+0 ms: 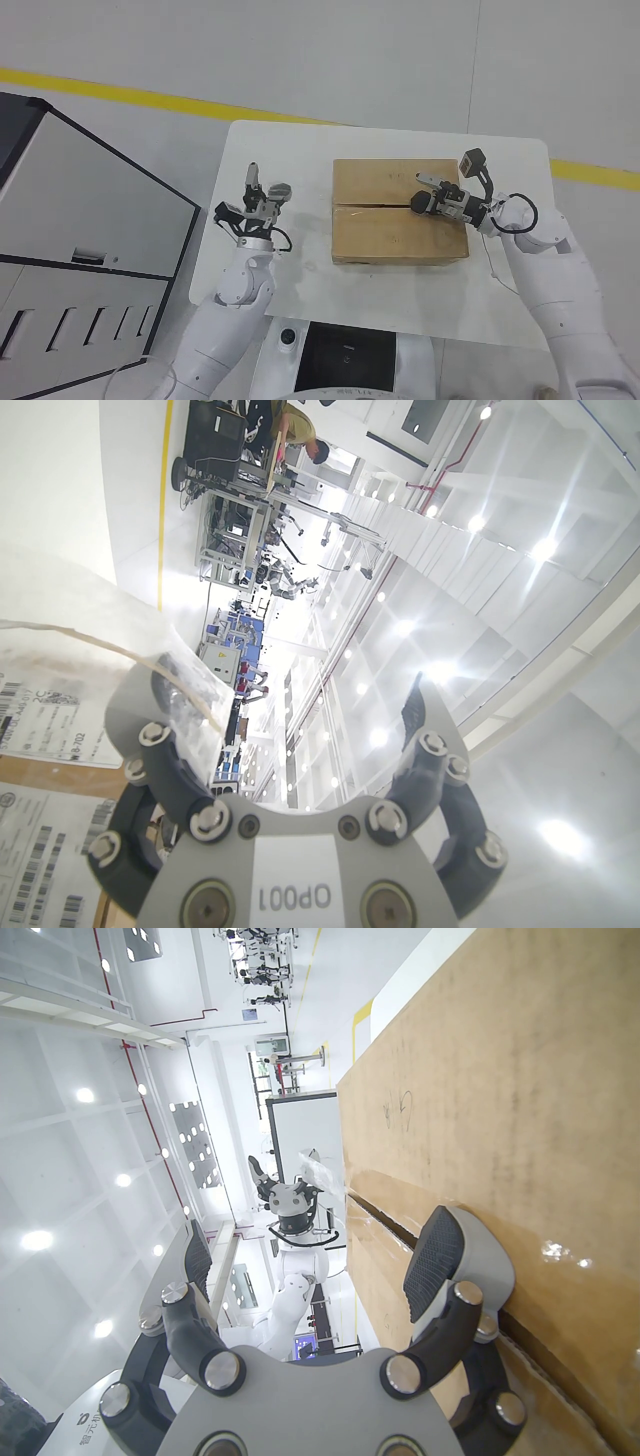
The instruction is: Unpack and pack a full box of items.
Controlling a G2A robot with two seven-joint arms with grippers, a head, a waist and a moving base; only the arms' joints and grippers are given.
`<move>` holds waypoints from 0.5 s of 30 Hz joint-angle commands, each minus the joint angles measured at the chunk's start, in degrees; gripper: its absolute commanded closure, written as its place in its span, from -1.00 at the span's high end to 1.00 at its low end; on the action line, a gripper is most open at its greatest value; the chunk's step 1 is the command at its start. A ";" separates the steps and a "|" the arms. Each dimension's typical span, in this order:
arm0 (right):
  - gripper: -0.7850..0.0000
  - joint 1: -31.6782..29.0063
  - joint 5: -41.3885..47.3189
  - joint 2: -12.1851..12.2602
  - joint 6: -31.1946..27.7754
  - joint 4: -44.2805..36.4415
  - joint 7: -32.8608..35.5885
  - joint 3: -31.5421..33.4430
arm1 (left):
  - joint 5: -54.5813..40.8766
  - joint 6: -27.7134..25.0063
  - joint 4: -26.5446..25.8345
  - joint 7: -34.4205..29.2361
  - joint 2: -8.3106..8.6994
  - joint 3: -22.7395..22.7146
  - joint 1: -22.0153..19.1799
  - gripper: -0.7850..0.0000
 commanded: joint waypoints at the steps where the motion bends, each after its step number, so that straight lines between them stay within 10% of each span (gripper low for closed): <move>1: 1.00 0.00 0.00 0.00 0.00 0.00 0.00 0.00 | 0.22 0.26 -0.71 0.02 -0.14 0.40 0.21 1.00; 15: 1.00 0.00 0.00 0.00 0.00 0.00 0.00 0.00 | 0.68 1.98 -3.76 -0.53 -0.64 2.41 1.31 1.00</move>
